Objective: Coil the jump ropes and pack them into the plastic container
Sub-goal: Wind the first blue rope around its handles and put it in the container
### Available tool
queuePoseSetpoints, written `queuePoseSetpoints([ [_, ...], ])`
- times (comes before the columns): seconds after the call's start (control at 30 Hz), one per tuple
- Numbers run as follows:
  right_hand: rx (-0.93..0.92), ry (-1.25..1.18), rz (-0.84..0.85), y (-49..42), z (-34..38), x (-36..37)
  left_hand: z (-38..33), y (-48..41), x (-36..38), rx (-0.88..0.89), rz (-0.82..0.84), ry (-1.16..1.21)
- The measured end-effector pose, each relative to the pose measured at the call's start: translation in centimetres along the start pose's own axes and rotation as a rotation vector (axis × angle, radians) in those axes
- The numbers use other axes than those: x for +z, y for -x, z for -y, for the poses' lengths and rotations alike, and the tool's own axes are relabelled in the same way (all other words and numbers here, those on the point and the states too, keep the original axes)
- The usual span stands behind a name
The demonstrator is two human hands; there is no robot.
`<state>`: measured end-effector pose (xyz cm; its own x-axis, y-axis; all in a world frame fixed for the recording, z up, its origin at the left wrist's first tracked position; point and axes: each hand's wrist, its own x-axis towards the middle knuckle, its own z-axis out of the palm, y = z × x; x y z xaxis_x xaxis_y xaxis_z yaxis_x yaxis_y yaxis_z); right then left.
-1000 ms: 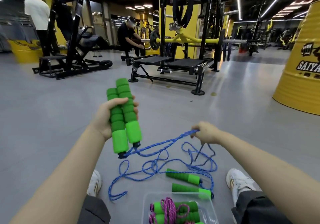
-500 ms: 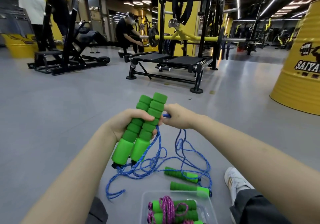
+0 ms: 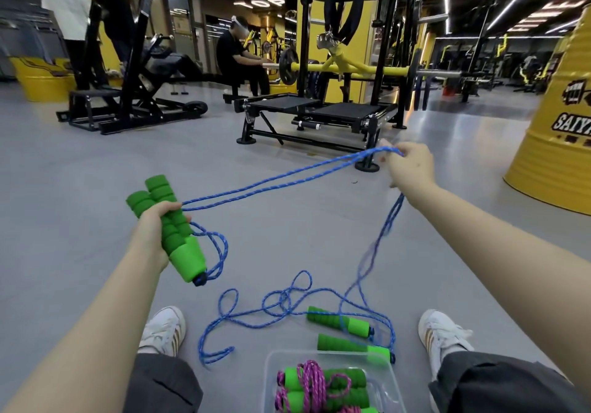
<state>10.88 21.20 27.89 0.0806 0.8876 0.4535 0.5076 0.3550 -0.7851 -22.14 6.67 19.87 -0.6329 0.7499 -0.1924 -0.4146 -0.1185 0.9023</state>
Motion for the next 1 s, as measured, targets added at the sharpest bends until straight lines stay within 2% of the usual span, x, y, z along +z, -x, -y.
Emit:
queuePoseSetpoints([
  [0.07,0.044,-0.098,0.011,0.2,0.8,0.1,-0.1,0.6,1.0,-0.022,0.076,-0.103],
  [0.13,0.078,0.132,0.209,0.3,0.4,-0.1,-0.2,1.2,2.5,-0.033,0.152,-0.182],
  [0.17,0.115,0.393,0.403,0.6,0.1,-0.4,-0.3,1.5,3.2,-0.024,0.176,-0.206],
  [0.23,0.209,1.092,0.865,1.6,-0.8,-0.9,-0.4,1.9,4.6,0.012,0.23,-0.228],
  [0.27,0.207,1.356,1.039,2.2,-1.4,-1.0,-0.6,2.2,5.3,0.027,0.271,-0.223],
  [0.3,0.154,1.462,1.145,2.9,-1.7,-0.9,-0.7,2.6,6.1,0.034,0.327,-0.222],
  [0.33,0.124,1.342,1.184,3.7,-1.8,-0.7,-0.8,3.1,6.9,0.037,0.389,-0.232],
  [0.43,0.033,0.438,1.161,6.1,0.1,1.0,0.1,5.4,9.7,0.023,0.544,-0.257],
  [0.5,-0.011,-0.056,1.115,7.7,1.8,3.0,0.9,6.8,11.3,0.004,0.599,-0.215],
  [0.6,0.069,-0.571,1.013,8.9,2.9,4.6,1.4,7.5,12.2,-0.011,0.636,-0.109],
  [0.67,0.152,-0.686,0.987,9.1,2.8,4.4,1.2,7.4,12.1,-0.012,0.648,-0.039],
  [0.8,0.164,-0.639,0.983,10.1,1.5,4.8,1.8,7.6,12.2,-0.052,0.69,-0.006],
  [1.0,0.279,-0.736,0.888,10.5,0.9,4.8,2.0,7.5,12.2,-0.039,0.666,0.042],
])
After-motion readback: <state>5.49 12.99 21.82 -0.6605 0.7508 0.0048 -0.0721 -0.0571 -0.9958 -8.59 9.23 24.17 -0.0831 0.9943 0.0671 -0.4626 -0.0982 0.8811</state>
